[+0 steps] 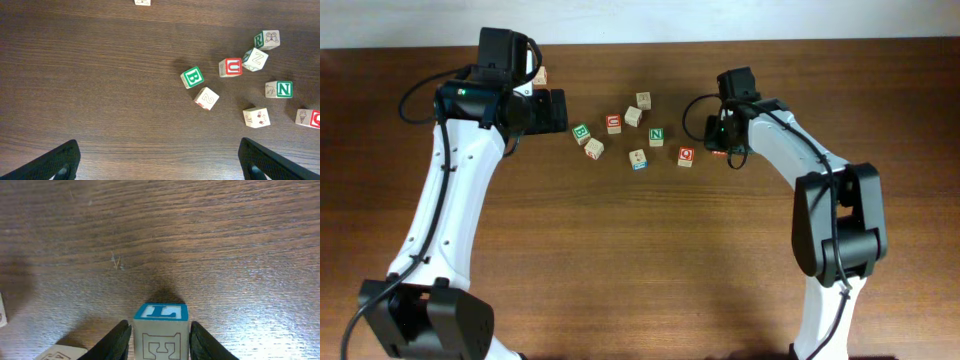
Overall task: Rotate 5 blocks
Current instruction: 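Grasp the blue-edged L block with the right gripper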
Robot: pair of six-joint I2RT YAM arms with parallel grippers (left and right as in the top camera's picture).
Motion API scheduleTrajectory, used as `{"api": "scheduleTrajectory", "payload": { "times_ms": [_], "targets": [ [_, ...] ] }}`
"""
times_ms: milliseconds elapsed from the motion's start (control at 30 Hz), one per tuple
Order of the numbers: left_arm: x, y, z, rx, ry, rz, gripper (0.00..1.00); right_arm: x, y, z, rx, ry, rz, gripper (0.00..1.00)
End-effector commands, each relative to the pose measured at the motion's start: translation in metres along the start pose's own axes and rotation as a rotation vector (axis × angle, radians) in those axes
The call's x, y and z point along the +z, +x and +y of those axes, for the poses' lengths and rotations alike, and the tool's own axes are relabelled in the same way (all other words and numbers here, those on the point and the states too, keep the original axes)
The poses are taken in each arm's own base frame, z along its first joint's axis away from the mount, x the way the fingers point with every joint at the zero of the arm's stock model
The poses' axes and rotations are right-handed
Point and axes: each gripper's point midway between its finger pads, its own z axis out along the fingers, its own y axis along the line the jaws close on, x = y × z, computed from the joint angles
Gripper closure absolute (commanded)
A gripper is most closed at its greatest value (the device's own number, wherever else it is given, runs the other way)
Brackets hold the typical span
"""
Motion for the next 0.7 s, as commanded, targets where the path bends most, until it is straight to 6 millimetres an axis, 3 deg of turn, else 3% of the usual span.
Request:
{"api": "scheduleTrajectory", "payload": {
  "times_ms": [0,67,233,367,533,667],
  "targets": [
    [-0.003,-0.006,0.001,-0.013,-0.012,-0.017,0.01,0.006,0.003,0.001,-0.074,0.015,0.008,0.61],
    [-0.003,-0.006,0.001,-0.013,-0.012,-0.017,0.01,0.006,0.003,0.001,-0.097,0.015,0.009,0.62],
    [-0.003,-0.006,0.001,-0.013,-0.012,-0.017,0.01,0.006,0.003,0.001,-0.099,0.018,0.008,0.83],
    [-0.003,-0.006,0.001,-0.013,-0.012,-0.017,0.01,0.001,0.006,0.002,-0.096,0.011,0.026,0.88],
    [-0.003,-0.006,0.001,-0.013,-0.012,-0.017,0.01,-0.043,0.006,0.019,-0.094,-0.072,0.089,0.88],
    [-0.003,-0.006,0.001,-0.013,-0.012,-0.017,0.01,-0.073,0.027,0.03,-0.082,-0.148,0.205,0.87]
  ]
}}
